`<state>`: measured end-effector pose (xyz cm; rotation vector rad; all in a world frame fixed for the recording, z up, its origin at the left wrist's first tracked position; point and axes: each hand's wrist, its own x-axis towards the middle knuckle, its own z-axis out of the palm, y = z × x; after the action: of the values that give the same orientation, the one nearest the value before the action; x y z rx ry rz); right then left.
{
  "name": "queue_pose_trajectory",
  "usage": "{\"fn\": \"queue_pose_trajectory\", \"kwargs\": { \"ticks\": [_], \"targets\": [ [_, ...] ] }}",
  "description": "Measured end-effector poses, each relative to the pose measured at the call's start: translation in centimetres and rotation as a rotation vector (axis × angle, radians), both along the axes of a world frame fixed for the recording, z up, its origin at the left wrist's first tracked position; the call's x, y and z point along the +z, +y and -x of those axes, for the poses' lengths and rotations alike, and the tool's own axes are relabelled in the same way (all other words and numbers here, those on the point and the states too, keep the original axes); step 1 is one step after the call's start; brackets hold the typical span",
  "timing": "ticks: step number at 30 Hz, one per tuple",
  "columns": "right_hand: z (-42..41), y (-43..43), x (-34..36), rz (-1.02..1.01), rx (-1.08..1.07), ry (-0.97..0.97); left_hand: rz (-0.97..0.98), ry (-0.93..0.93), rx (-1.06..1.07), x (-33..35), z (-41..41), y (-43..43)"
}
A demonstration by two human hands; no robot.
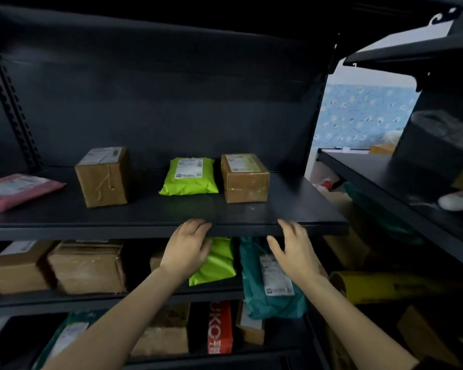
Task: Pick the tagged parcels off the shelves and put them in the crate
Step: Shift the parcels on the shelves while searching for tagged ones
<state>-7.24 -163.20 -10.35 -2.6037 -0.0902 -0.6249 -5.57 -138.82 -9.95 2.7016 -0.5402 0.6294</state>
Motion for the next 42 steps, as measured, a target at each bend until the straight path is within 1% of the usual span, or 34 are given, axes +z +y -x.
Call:
{"fn": "queue_pose_trajectory", "kwargs": {
  "ticks": [3, 6, 10, 12, 16, 24, 27, 31, 35, 37, 39, 42],
  "targets": [
    [1.8, -0.1, -1.4, 0.034, -0.01, -0.005, -0.021, -0.032, -0.05, -1.3, 1.5, 0.4],
    [3.2, -0.1, -3.1, 0.034, -0.048, 0.04, -0.04, -0.012, -0.079, -2.7, 2.5, 1.1],
    [5.2, 1.0, -5.4, 0.049, -0.095, 0.125, -0.043, 0.097, -0.074, -5.1, 3.4, 2.3],
    [6.0, 1.4, -6.4, 0.048, -0.119, 0.145, -0.074, 0.18, -0.066, -6.4, 3.6, 2.4],
    [7.2, 1.5, -8.2, 0.07, -0.158, 0.191, -0.131, 0.274, -0.05, -8.8, 3.6, 1.9],
    [6.0, 0.1, -13.2, 0.085, -0.153, 0.265, -0.189, 0.371, -0.033, -13.3, 3.4, 0.0],
    [5.2, -0.3, -15.4, 0.122, -0.13, 0.239, -0.187, 0.378, -0.008, -14.8, 2.4, -1.2],
    [4.4, -1.4, -17.5, 0.269, -0.05, 0.144, -0.153, 0.383, 0.041, -16.9, 0.3, -3.5],
    [3.5, -2.4, -18.9, 0.383, 0.005, 0.139, -0.099, 0.378, 0.089, -19.0, -2.3, -5.8],
    [2.9, -2.7, -19.4, 0.377, 0.004, 0.135, -0.074, 0.361, 0.116, -19.8, -3.3, -6.9],
    [2.3, -2.9, -19.7, 0.36, -0.004, 0.092, -0.05, 0.326, 0.141, -20.1, -4.4, -7.8],
    [1.2, -3.2, -19.6, 0.357, -0.016, 0.045, 0.054, 0.253, 0.167, -19.7, -6.1, -8.9]
  ]
}}
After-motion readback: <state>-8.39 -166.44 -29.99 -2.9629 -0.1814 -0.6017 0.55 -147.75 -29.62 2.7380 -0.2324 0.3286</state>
